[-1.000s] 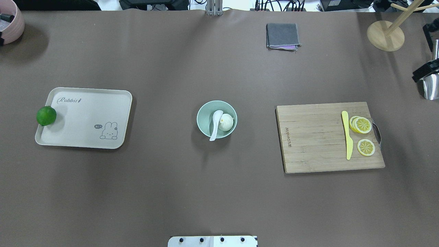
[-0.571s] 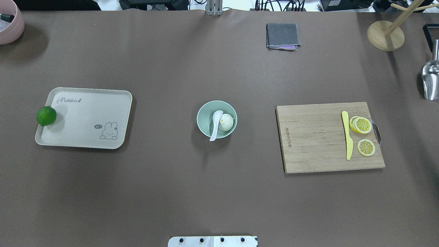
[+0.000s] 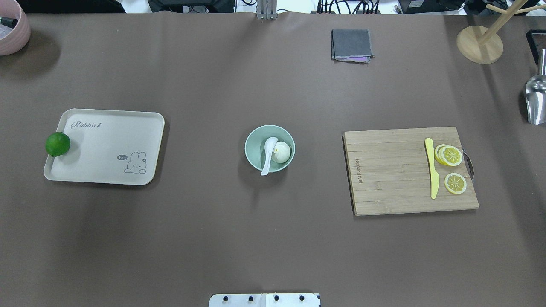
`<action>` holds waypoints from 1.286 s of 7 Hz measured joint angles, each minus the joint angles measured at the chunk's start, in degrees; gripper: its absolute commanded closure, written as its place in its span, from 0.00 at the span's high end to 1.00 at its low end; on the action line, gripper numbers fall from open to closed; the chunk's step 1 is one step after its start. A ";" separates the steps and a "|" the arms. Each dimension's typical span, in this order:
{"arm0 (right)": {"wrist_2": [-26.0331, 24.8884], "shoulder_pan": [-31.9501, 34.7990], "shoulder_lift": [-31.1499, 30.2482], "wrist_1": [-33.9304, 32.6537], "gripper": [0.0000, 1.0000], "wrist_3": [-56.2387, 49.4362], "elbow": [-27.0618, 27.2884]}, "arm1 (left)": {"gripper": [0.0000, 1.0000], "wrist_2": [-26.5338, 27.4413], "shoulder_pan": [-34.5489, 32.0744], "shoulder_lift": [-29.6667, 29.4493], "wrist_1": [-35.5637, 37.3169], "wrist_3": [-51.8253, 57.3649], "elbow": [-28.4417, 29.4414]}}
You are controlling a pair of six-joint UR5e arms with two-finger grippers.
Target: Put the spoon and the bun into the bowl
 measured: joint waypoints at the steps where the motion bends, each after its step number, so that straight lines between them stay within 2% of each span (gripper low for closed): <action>1: 1.08 -0.01 -0.03 -0.06 1.00 0.03 0.00 | 0.98 -0.88 0.00 0.13 -0.03 -0.03 -0.02; 9: 2.45 -0.02 0.11 0.16 1.00 0.14 0.23 | 0.98 -1.40 0.00 0.19 -0.06 0.13 0.04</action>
